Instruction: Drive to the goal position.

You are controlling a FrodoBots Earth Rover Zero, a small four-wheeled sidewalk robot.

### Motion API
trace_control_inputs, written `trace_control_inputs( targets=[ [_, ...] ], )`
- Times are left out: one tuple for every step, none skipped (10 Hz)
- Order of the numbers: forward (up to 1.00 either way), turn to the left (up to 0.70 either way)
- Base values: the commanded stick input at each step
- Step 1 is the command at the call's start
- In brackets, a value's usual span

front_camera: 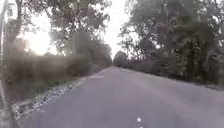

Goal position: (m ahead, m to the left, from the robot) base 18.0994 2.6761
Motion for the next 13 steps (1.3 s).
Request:
trace_control_inputs(
  targets=[
    [0.70,0.03],
    [0.70,0.03],
    [0.70,0.03],
    [0.70,0.03],
    [0.70,0.03],
    [0.70,0.03],
    [0.70,0.02],
    [0.70,0.01],
    [0.70,0.02],
    [0.70,0.02],
    [0.70,0.02],
    [0.70,0.01],
    [0.70,0.02]
  ],
)
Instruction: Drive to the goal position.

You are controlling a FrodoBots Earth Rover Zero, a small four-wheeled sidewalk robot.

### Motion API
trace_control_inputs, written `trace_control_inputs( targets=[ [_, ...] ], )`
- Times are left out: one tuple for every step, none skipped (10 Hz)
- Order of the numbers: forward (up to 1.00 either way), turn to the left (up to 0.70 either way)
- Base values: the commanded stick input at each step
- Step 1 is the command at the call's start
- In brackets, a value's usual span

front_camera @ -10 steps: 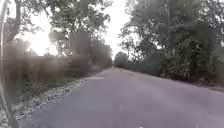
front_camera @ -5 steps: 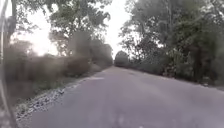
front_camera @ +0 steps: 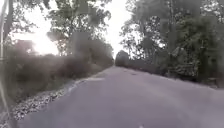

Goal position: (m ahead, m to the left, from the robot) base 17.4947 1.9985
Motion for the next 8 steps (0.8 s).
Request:
trace_control_inputs(
  targets=[
    [0.70,0.03],
    [0.70,0.01],
    [0.70,0.03],
    [0.70,0.03],
    [0.70,0.02],
    [0.70,0.01],
    [0.70,0.01],
    [0.70,0.01]
  ],
)
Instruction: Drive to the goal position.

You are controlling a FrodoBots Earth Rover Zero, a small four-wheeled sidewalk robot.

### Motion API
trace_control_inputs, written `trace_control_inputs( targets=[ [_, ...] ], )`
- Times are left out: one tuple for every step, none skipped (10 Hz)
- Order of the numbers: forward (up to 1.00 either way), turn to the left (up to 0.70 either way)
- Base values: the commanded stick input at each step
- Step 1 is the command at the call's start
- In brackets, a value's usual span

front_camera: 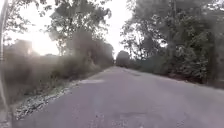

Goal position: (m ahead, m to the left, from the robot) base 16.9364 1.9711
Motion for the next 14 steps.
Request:
trace_control_inputs(
  targets=[
    [0.70,0.01],
    [0.70,0.01],
    [0.70,0.01],
    [0.70,0.01],
    [0.70,-0.07],
    [0.70,-0.29],
    [0.70,-0.29],
    [0.70,-0.19],
    [0.70,-0.07],
    [0.70,0.01],
    [0.70,0.01],
    [0.70,0.01],
    [0.70,0.01],
    [0.70,0.01]
  ],
)
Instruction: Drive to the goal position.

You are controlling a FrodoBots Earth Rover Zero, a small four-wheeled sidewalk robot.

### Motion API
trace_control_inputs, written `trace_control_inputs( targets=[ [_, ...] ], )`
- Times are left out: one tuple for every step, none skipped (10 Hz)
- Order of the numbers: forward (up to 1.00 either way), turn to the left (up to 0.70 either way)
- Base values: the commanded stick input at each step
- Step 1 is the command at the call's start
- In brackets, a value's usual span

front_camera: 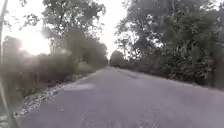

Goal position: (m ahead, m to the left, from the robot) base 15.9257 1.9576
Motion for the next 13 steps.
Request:
trace_control_inputs(
  targets=[
    [0.70,0.01],
    [0.70,0.01],
    [0.70,0.01],
    [0.70,0.01],
    [0.70,0.01],
    [0.70,0.01],
    [0.70,0.01],
    [0.70,0.01],
    [0.70,0.01],
    [0.70,0.01],
    [0.70,0.01],
    [0.70,0.01],
    [0.70,0.01]
  ],
)
